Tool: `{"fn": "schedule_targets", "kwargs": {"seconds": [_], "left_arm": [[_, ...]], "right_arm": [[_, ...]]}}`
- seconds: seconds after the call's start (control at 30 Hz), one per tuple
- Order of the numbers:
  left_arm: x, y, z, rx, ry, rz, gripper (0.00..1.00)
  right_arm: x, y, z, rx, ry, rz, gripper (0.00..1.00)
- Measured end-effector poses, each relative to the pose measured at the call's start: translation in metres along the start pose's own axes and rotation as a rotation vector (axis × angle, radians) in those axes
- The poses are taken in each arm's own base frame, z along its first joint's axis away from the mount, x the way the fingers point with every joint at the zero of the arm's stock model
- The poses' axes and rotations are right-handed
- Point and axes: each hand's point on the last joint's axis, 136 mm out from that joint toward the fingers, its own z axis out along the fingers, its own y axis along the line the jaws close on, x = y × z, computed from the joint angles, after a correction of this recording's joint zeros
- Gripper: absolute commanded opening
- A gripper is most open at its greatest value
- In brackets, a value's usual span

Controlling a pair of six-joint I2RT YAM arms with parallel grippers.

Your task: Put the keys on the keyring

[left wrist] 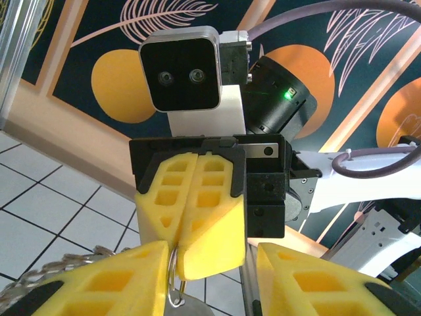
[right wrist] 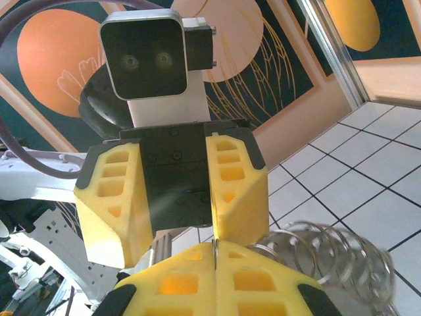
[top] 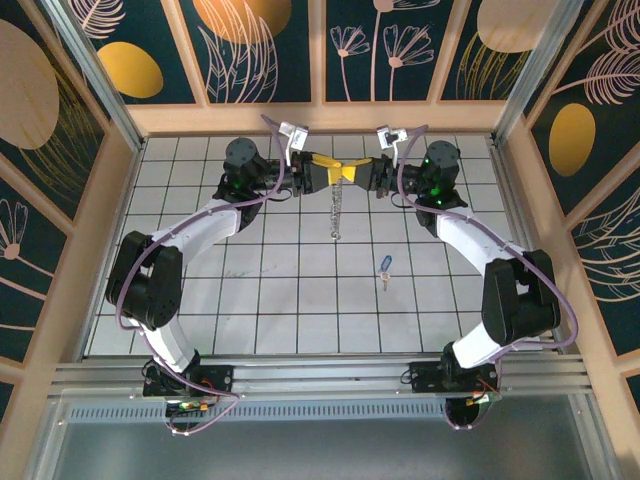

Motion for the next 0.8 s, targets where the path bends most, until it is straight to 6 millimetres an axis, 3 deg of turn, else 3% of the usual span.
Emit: {"fn": "schedule_targets", "kwargs": {"seconds": [0.8], "left_arm": [[0.018, 0.013, 0.001, -0.016, 0.014, -0.048, 0.16]], "right_arm": [[-0.001, -0.002, 0.000, 0.009, -0.007, 0.002, 0.00]]}}
